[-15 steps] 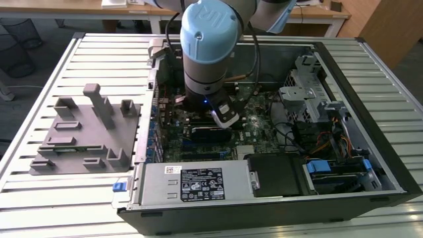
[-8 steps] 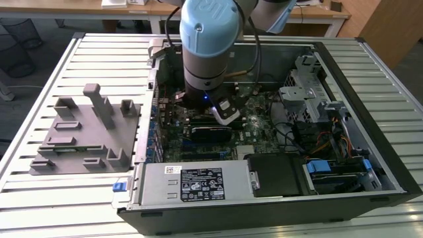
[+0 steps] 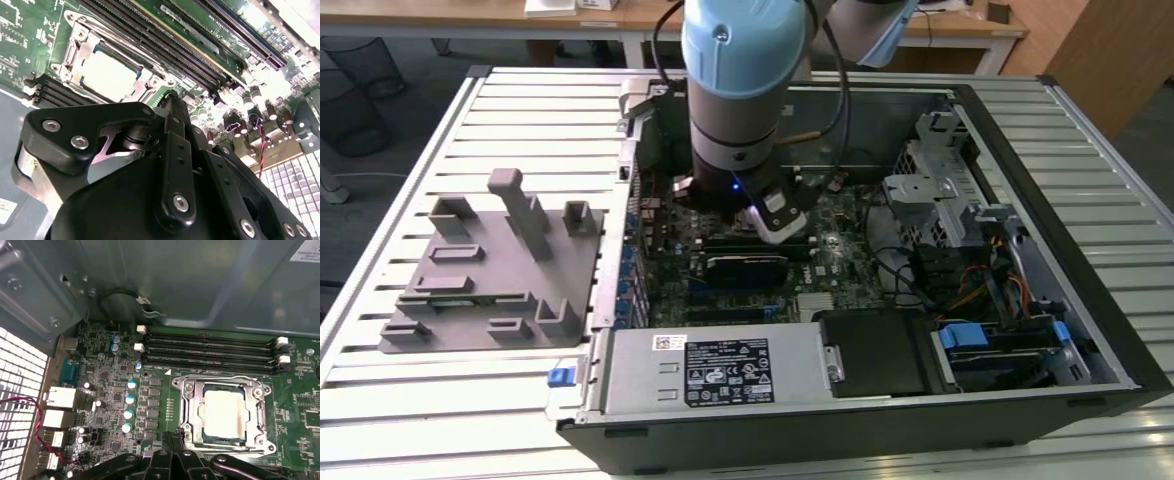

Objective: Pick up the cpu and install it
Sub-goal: 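Install the second cpu locking lever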

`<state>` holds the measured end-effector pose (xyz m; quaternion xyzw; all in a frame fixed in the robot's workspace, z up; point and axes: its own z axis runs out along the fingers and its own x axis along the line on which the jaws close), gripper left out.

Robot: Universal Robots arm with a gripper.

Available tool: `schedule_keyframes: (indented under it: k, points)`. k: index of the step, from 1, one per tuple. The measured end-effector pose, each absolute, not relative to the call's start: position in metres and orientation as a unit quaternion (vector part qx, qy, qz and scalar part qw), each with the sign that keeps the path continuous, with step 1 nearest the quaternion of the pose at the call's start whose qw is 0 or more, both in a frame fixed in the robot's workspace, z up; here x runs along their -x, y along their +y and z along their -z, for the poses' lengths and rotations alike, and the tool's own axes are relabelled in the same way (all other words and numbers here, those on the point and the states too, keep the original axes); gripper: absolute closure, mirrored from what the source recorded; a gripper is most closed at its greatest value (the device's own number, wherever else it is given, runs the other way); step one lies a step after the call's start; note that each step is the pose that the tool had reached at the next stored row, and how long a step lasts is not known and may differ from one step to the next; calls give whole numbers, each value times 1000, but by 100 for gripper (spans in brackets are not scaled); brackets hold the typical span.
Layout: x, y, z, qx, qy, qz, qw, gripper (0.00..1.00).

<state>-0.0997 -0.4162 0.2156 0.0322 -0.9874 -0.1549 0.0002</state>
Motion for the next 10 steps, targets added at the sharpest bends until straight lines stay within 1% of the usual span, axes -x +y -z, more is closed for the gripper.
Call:
schedule_keyframes:
  k: [10]
  points:
    - [100,-416,-228,-32,-987,155,0,89]
